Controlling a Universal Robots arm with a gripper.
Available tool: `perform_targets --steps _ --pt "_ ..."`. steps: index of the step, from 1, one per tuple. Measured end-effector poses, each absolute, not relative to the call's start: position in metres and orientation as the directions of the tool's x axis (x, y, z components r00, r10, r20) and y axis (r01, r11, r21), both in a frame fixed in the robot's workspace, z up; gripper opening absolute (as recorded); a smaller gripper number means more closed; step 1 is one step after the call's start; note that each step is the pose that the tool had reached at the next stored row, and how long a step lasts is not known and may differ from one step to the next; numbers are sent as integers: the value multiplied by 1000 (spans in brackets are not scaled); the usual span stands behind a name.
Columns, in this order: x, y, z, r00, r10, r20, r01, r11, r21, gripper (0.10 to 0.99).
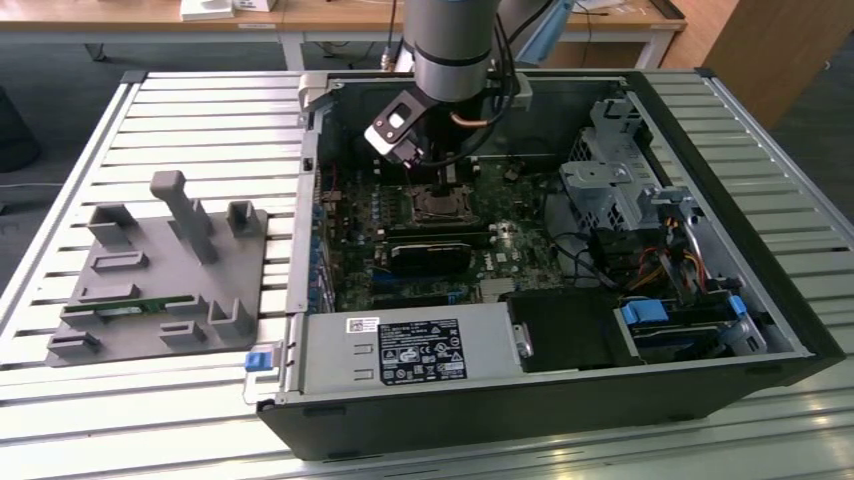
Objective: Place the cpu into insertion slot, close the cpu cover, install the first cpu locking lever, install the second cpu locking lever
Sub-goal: 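Install the first cpu locking lever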
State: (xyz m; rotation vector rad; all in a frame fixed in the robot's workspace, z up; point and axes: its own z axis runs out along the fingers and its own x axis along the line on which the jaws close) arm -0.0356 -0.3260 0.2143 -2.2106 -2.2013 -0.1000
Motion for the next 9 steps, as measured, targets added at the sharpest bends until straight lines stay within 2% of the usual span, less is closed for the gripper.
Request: perform_targets --steps 9 --pt "-36 -326 216 3 998 60 1000 -5 31 106"
